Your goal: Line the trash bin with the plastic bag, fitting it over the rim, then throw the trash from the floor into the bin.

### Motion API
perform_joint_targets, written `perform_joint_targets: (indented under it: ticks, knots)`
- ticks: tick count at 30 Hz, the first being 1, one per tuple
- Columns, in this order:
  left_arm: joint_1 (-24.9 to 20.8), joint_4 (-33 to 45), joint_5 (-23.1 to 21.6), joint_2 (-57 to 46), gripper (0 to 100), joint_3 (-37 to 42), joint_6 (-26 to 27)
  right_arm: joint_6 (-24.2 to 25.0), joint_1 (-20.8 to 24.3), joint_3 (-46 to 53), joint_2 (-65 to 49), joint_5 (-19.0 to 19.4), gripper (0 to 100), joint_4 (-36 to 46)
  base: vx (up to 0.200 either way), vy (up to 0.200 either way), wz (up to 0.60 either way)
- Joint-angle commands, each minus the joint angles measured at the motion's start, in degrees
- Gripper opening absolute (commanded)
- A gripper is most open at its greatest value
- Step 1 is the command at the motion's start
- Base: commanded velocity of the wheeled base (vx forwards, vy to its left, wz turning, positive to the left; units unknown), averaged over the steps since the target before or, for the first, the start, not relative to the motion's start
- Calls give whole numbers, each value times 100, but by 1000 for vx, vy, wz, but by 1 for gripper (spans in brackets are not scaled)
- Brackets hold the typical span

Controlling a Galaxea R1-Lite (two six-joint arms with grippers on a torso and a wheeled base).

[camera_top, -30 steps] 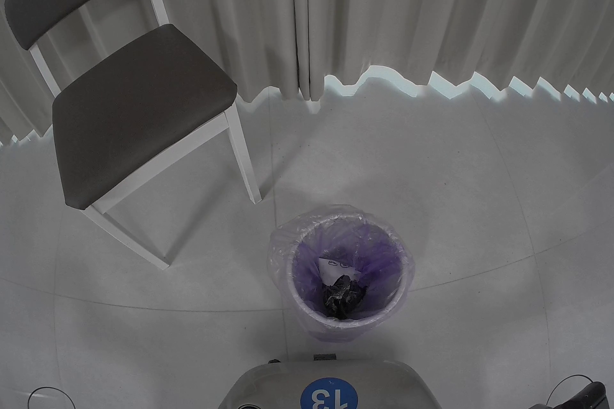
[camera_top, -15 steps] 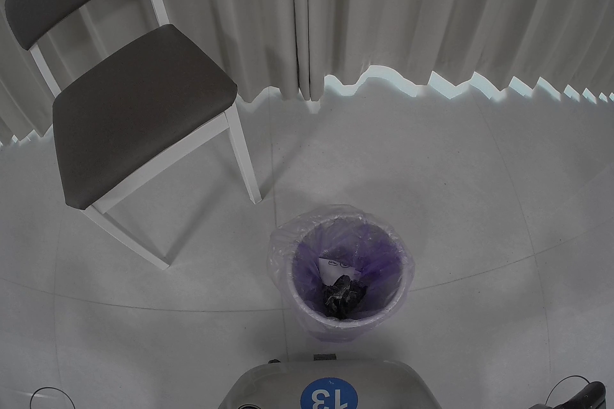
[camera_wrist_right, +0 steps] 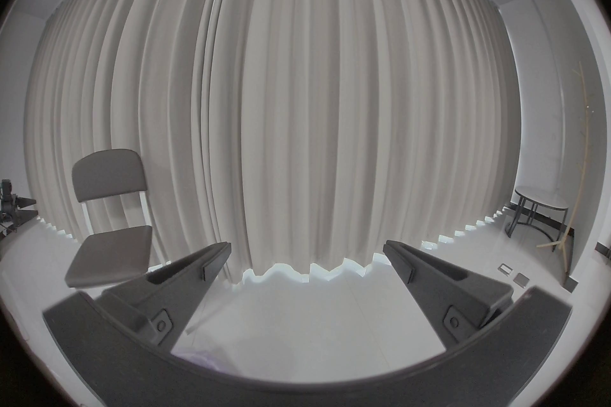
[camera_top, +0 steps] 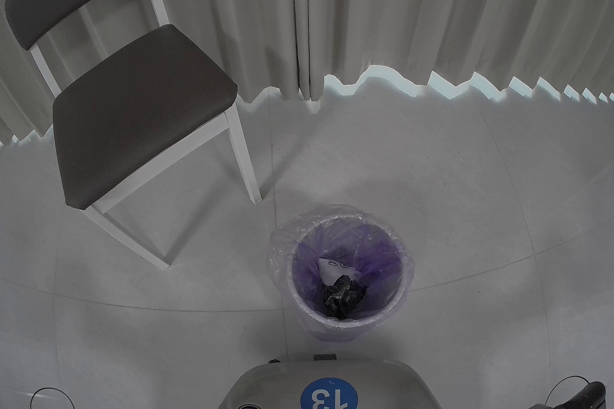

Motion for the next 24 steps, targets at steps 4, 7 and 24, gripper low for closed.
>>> perform_joint_targets:
  ticks: [4, 7, 24]
  knots:
    - [0, -1319, 10, -42, 100, 641, 26, -561, 0, -651, -31, 687, 100, -81, 0, 0, 0]
    - [0, -2083, -8, -42, 100, 1071, 35, -992, 0, -721, -31, 1126, 100, -187, 0, 0, 0]
    - [0, -6794, -8, -42, 100, 6231, 298, -1247, 9, 3770, -48, 1698, 100, -4027, 0, 0, 0]
